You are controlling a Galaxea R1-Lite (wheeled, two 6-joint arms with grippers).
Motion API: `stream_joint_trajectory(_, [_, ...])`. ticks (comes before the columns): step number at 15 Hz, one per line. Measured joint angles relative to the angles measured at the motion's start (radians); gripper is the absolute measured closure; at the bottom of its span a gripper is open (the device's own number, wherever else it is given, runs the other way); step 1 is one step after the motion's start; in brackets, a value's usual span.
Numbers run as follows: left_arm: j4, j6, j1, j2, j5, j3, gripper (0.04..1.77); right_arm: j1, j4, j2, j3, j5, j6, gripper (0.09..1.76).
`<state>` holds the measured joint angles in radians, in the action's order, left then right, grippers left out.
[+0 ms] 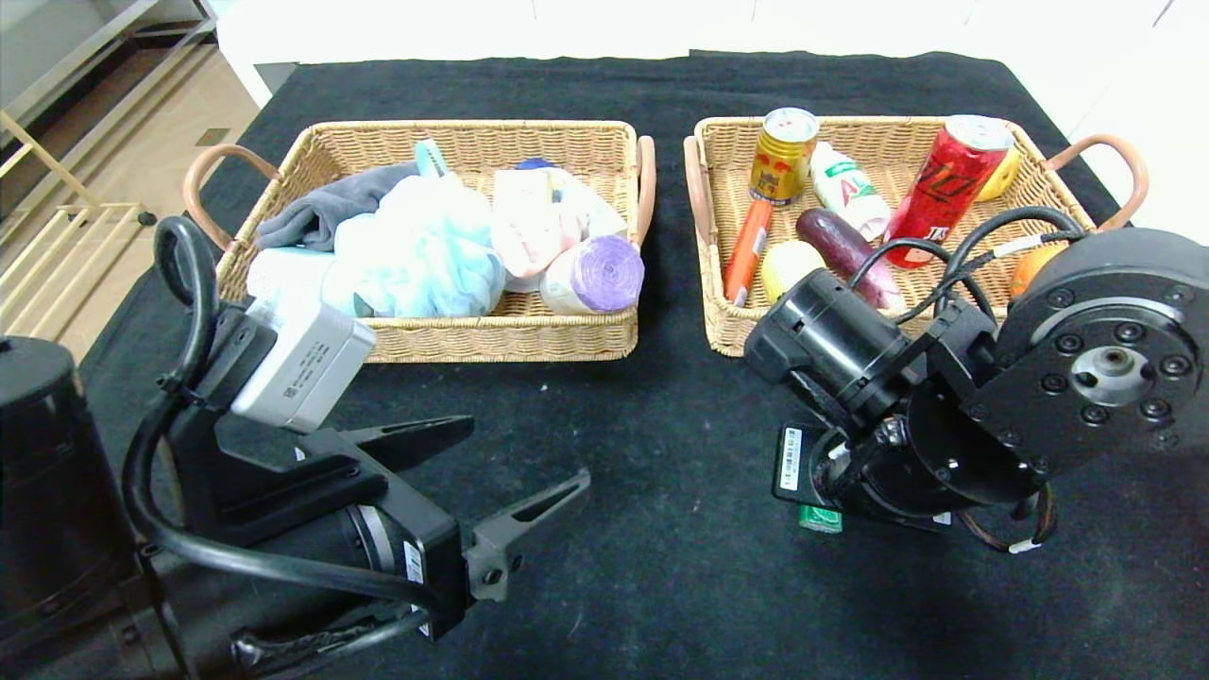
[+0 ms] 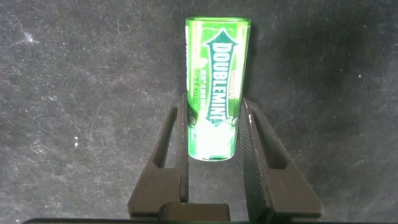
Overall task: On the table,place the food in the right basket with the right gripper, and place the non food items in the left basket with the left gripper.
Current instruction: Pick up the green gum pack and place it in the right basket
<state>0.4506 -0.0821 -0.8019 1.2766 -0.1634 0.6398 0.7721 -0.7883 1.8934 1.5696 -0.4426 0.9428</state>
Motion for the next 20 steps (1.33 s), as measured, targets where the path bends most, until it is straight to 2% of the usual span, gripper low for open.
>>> stream_joint_trajectory(9, [0.000,0.000,0.000,-0.006,0.001,-0.001,0.09,0.003,0.003,0.005,-0.002,-0.011,-0.004,1.29])
stream_joint_trajectory(12, [-0.001,0.000,0.000,-0.011,0.005,-0.003,0.09,0.009,0.000,-0.007,-0.002,-0.034,-0.006,1.29])
stream_joint_trajectory(14, [-0.003,0.001,0.000,-0.011,0.007,-0.004,0.09,0.019,0.000,-0.028,0.001,-0.084,-0.013,1.29])
stream_joint_trajectory(18, [-0.003,0.001,-0.001,-0.010,0.007,-0.007,0.09,0.048,-0.001,-0.080,0.004,-0.115,-0.060,1.29])
stream_joint_trajectory(20, [-0.003,0.001,-0.001,-0.009,0.008,-0.008,0.09,0.049,0.003,-0.112,0.003,-0.133,-0.126,1.29])
